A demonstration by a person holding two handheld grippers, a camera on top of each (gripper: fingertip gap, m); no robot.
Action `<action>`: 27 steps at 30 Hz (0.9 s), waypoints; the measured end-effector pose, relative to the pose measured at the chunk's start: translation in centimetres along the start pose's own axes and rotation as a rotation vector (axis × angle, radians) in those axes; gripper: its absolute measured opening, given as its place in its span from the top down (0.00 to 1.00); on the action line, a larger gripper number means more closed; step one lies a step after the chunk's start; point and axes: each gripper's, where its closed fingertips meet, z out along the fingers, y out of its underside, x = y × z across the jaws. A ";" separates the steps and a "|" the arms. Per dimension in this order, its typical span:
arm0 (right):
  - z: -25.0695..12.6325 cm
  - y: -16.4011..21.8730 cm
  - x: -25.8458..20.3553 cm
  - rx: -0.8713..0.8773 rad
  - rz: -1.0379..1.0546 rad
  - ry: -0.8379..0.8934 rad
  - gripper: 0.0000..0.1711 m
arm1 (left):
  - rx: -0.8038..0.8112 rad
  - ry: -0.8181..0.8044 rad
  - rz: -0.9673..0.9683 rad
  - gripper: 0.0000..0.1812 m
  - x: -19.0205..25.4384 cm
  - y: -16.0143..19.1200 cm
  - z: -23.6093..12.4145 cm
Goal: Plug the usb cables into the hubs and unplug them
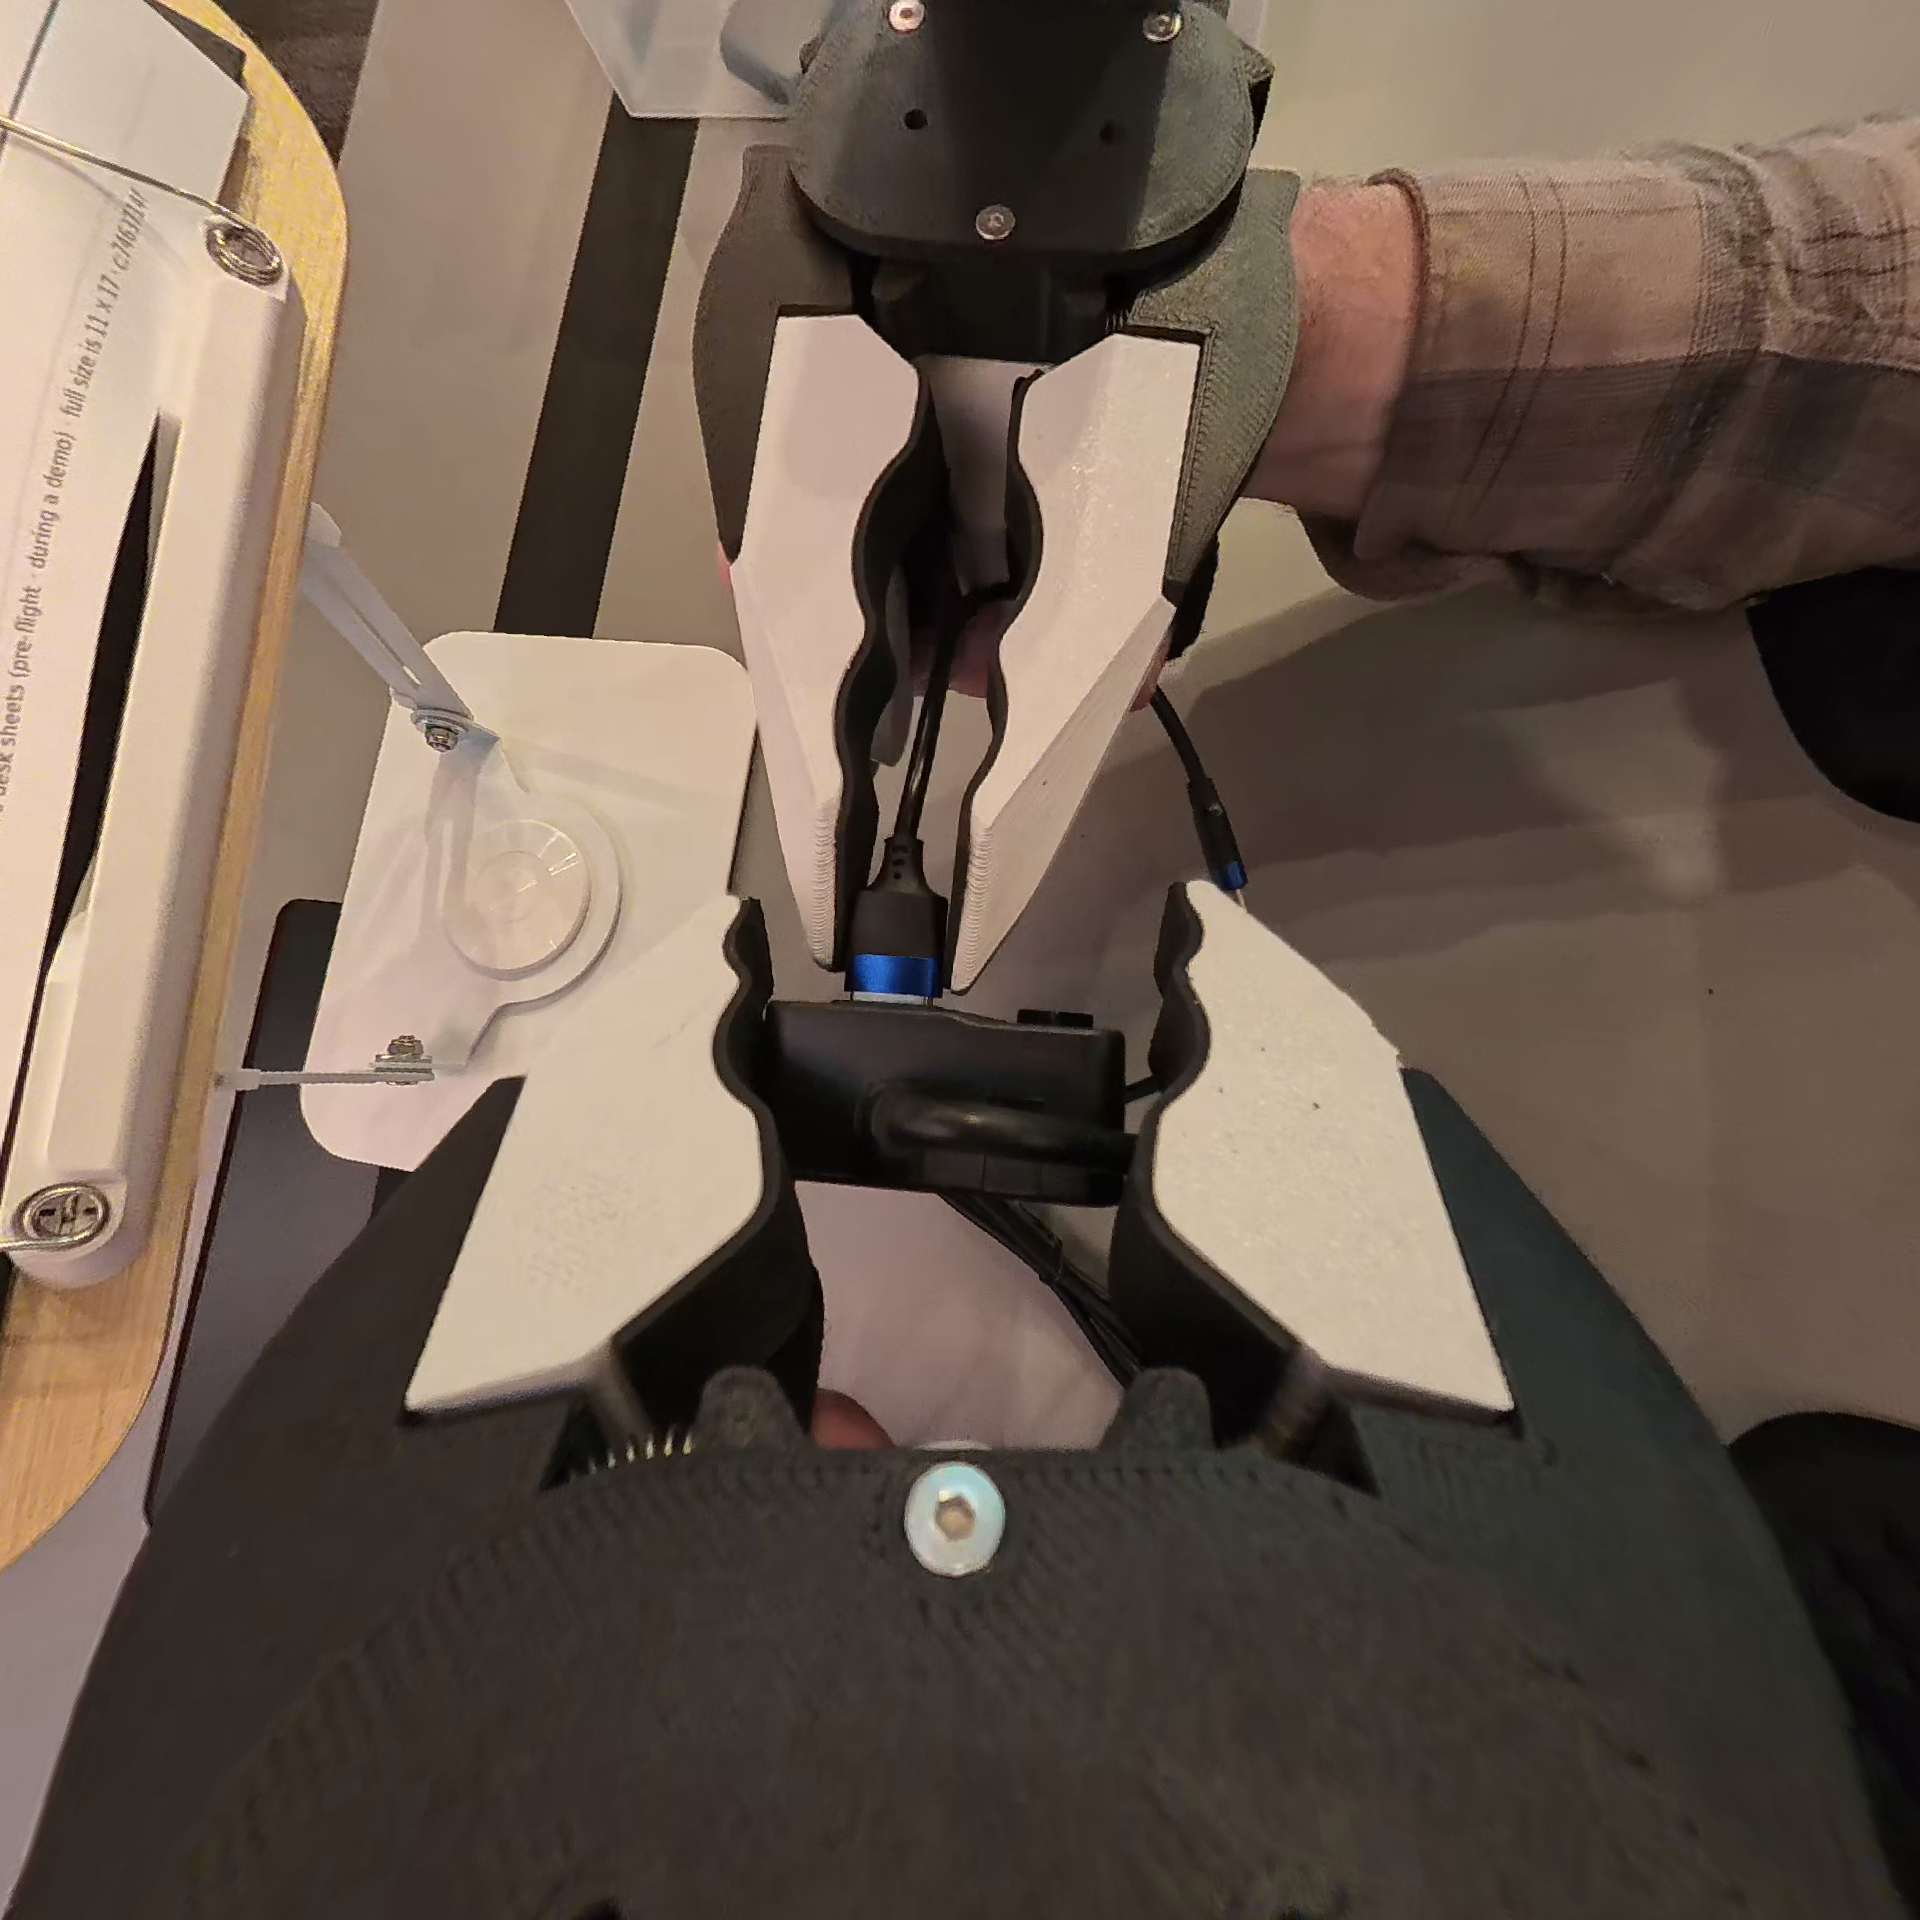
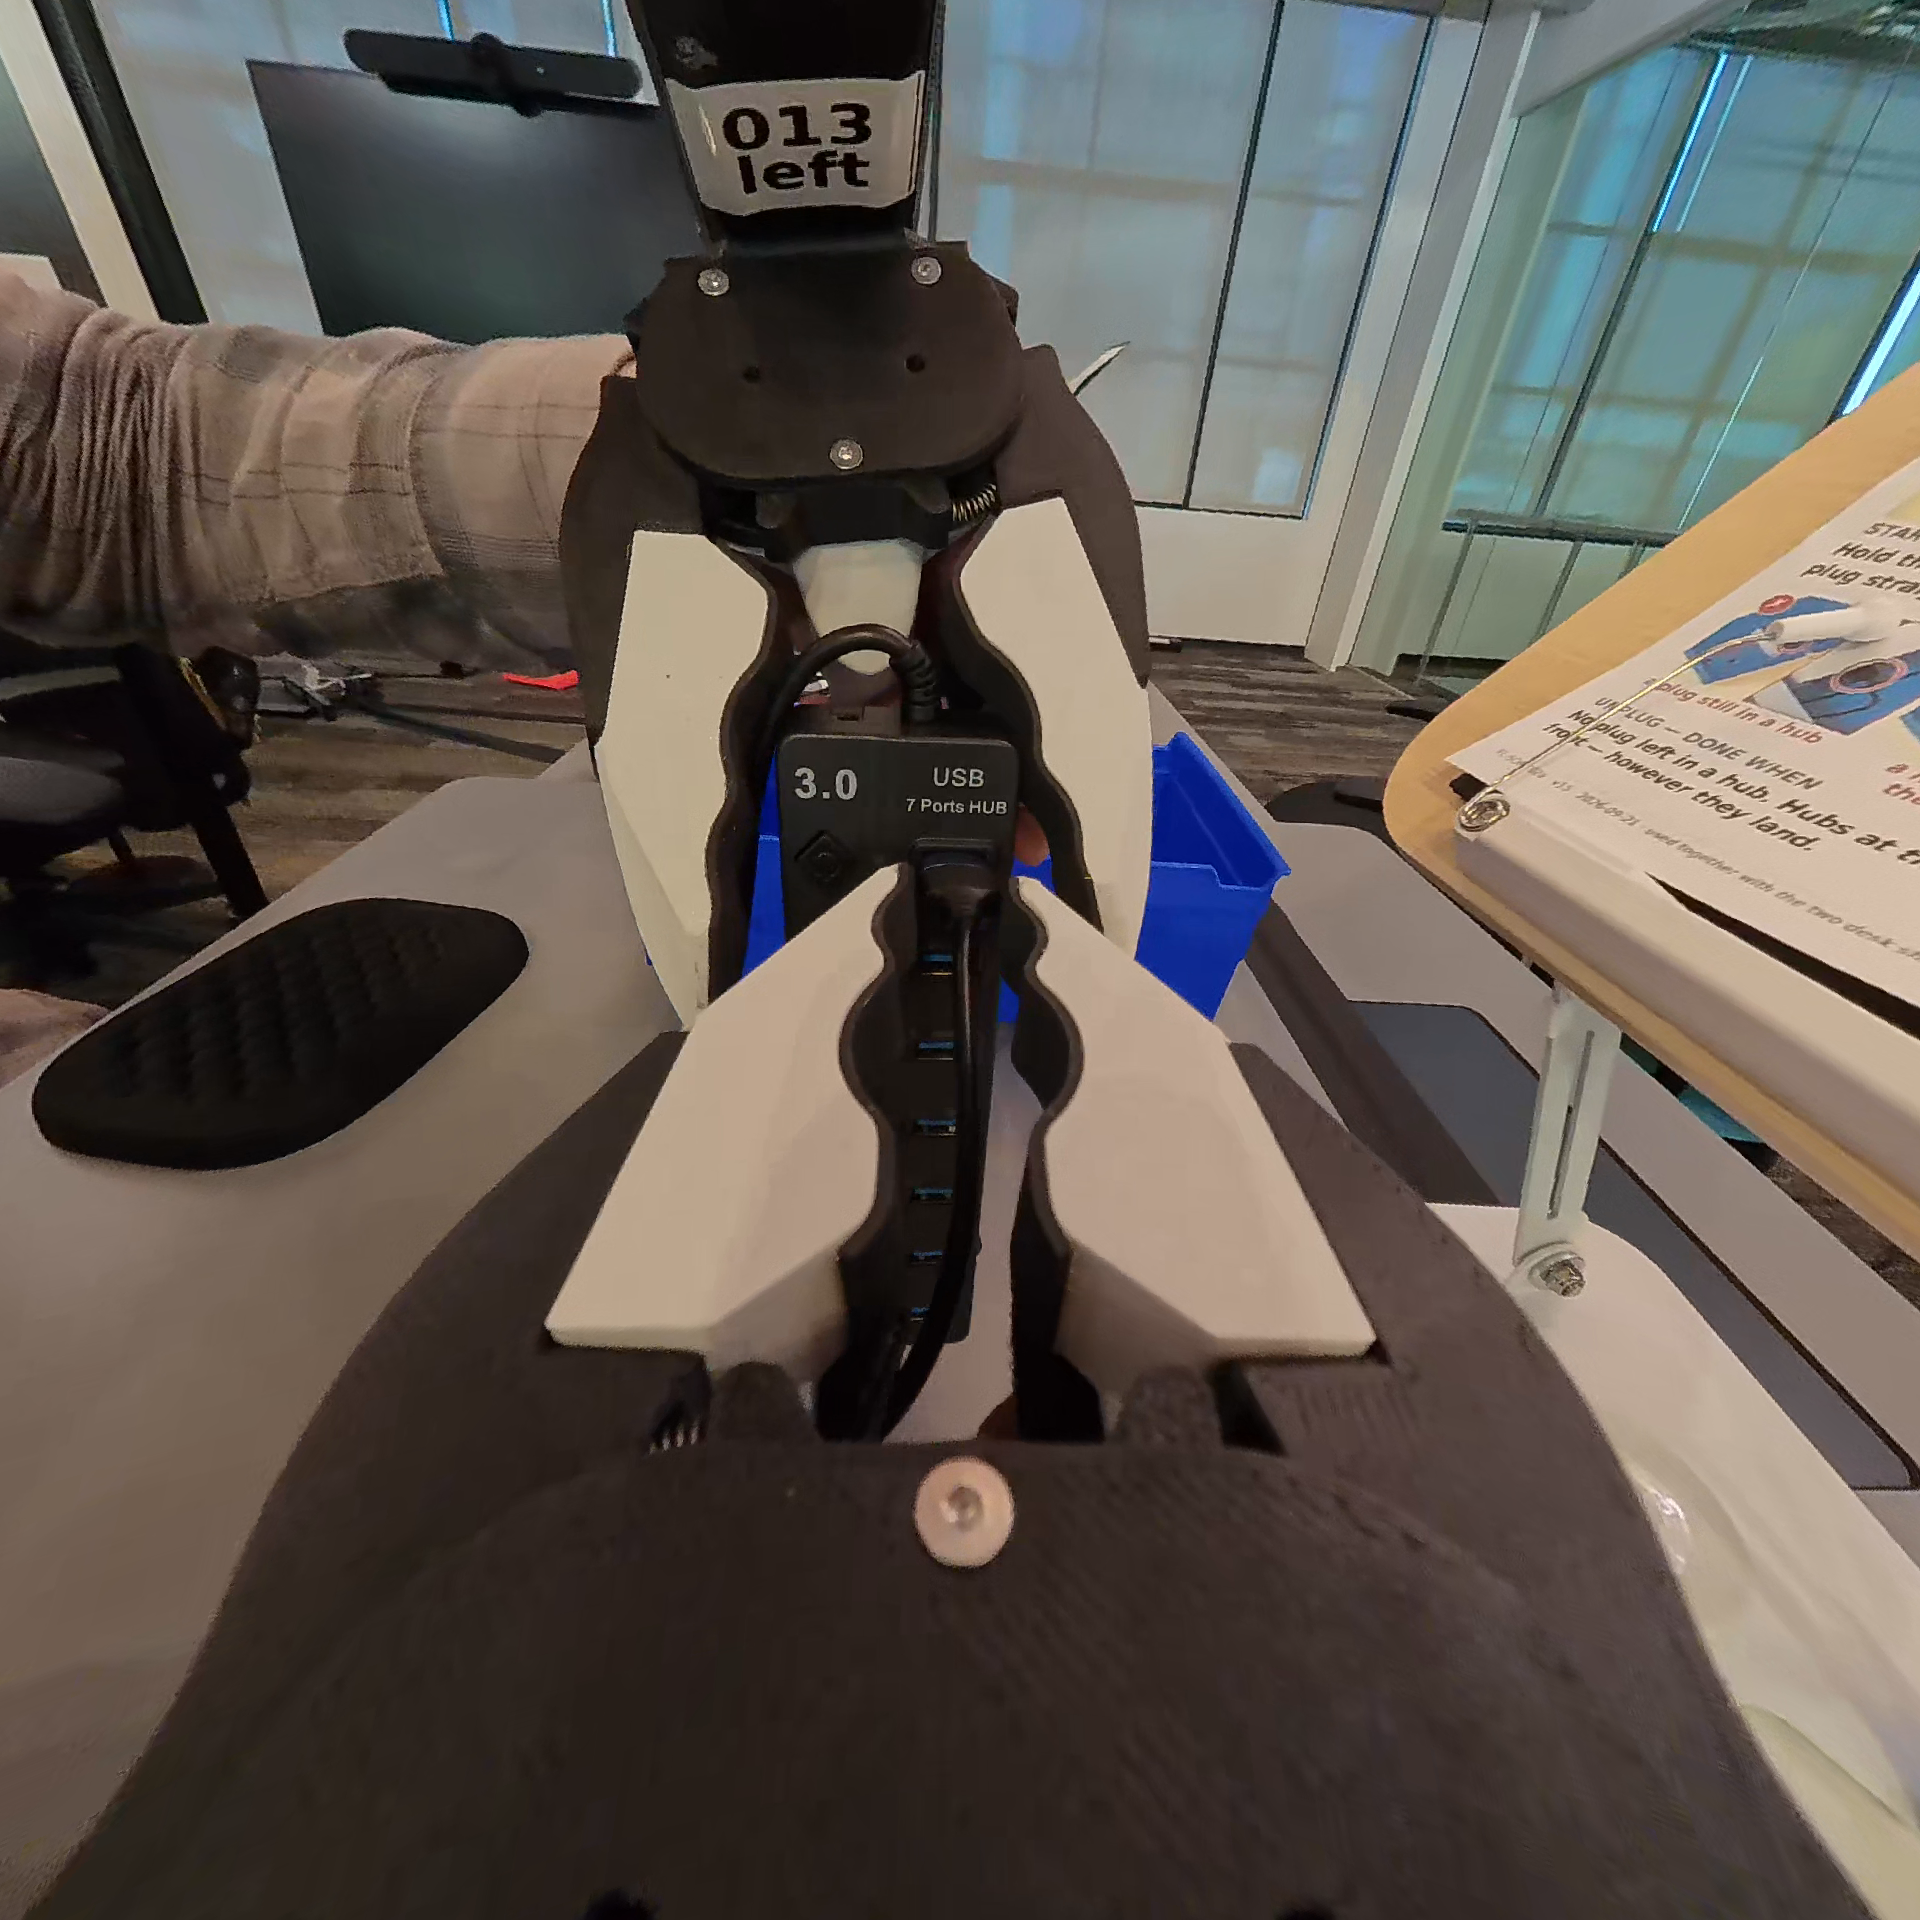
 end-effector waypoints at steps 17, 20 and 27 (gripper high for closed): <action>0.0 -0.7 0.1 -0.021 -0.043 0.032 0.93 | 0.052 0.015 0.048 0.61 0.0 -0.3 -0.5; 0.1 -1.3 0.1 0.047 -0.003 0.022 0.93 | 0.084 0.004 0.037 0.61 -0.2 -0.7 -0.8; 0.2 -2.2 0.0 0.139 0.041 -0.001 0.93 | 0.153 -0.013 0.018 0.61 -0.2 -1.5 -1.5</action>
